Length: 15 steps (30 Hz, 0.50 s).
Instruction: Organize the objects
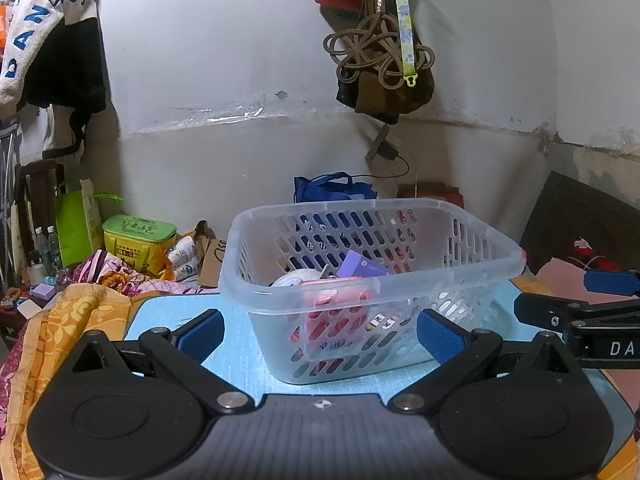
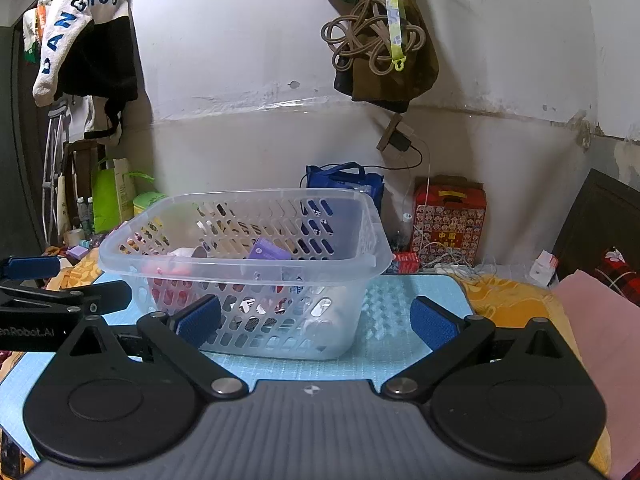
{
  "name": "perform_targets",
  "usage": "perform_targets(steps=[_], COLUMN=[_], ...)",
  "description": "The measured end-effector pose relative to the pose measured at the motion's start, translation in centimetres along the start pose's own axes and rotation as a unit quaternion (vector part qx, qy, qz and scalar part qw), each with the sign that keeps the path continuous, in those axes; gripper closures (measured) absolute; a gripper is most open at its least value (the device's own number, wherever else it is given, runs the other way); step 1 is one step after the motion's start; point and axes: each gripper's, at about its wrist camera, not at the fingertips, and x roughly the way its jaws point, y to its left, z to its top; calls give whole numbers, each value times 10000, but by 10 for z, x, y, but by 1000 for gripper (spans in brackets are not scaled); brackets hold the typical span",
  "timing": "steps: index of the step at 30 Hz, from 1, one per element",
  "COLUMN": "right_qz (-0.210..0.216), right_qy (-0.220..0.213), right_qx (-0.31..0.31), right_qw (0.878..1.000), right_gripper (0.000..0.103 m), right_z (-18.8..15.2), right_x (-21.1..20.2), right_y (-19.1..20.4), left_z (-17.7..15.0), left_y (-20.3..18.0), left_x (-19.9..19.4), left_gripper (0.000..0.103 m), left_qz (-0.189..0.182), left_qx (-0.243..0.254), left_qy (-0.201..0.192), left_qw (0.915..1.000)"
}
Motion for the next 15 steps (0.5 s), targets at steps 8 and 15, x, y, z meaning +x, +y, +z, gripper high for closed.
perform_targets(steps=[8,15], right_qz=[18,40], right_qy=[2,27], right_qx=[0,-6], right_qw=[10000,10000], right_gripper=[0,0], right_z=[0,-2], right_x=[1,0], right_y=[0,2], left_z=[-1,0], left_y=[-2,3], left_x=[2,-1], left_gripper=[0,0], left_qz=[-24,-82], left_qx=[28,-52], left_qy=[55,-66], left_qw=[10000,9999])
